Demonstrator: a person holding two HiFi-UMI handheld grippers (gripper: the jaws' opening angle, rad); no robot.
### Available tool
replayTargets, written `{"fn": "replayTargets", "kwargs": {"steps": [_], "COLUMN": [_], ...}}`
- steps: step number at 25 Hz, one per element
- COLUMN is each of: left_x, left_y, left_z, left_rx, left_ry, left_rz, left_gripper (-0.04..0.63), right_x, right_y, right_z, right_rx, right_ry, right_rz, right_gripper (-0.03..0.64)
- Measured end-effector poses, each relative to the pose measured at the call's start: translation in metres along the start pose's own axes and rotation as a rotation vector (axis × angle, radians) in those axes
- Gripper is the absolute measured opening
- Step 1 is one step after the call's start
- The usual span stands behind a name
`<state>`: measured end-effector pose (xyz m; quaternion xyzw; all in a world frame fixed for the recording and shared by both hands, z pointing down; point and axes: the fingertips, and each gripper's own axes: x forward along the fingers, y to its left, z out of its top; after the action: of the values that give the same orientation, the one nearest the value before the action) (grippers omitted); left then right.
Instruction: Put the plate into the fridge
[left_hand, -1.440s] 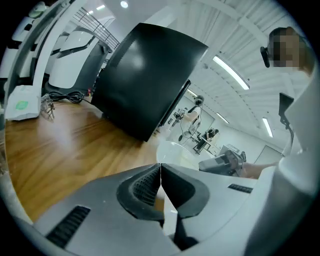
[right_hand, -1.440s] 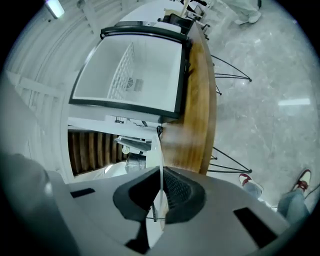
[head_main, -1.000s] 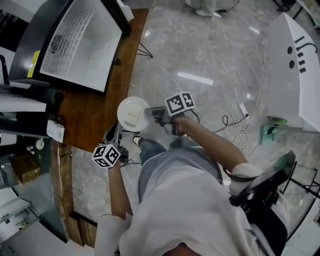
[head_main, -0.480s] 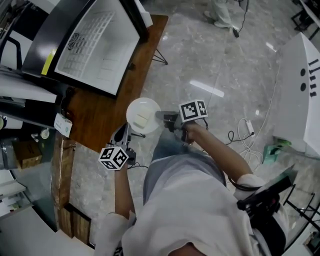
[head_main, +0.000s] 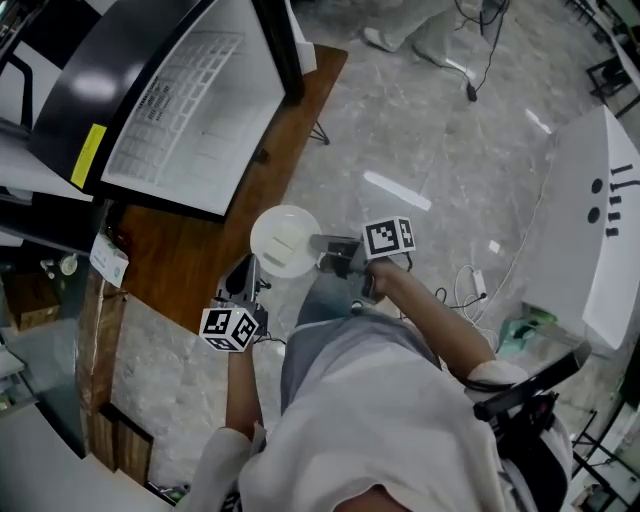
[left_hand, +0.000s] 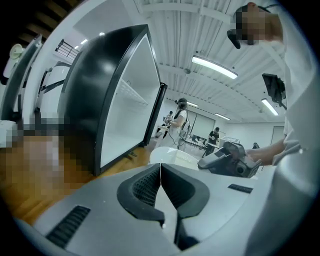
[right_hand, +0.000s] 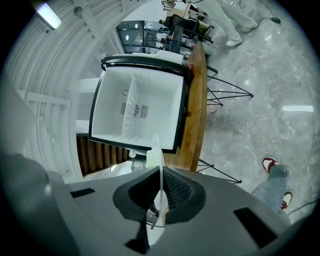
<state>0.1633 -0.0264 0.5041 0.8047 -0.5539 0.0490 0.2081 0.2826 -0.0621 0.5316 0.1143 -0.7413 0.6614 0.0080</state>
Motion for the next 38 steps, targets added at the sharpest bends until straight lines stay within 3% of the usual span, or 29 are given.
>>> {"fn": "replayTargets", "kwargs": {"steps": [3,8,15,18,25,35,38], "left_x": [0.025,0.068,0.113,0.121,0.137,0.134,0.13], "left_y": [0.017,0.058,0.108,0.103,0.081,0.083,0.082], "left_z": [0.016,0.047,0.096,0.104,0.119,0.164,0.18], "left_rx": [-0.024,-0.134,-0.056,-0.055,0.051,0.151,0.14], "left_ry": [-0.011,-0.034,0.003,0.003,-0.014,-0.067,-0.117], "left_rz": [0.008,-0.031,0.004,-0.007,-0.023,0.126,0.168], "left_gripper": [0.018,0.02,0.02,0.019,0.018,0.018,0.02], "right_x": [0.015,0.051,0.102,0.105,0.113,0.114,0.119], "right_y": [0.001,0.001,0.02,0.022,0.036,0.08,0.098], "right_z": [0.034,0.096,0.172,0.18,0.21,0.253,0.261], "right_rx": [0.004,0.027,0.009,0.007,-0.05,-0.138,-0.166], "right_ry": [0.024,0.075,0.146,0.172,0.206,0.265,0.288], "right_rz": [-0.009,-0.022,-0.014,0.001,0.046,0.103,0.14], "right_gripper": [0.025,0.025,0.025,0.025,0.025,0.025,0.025]}}
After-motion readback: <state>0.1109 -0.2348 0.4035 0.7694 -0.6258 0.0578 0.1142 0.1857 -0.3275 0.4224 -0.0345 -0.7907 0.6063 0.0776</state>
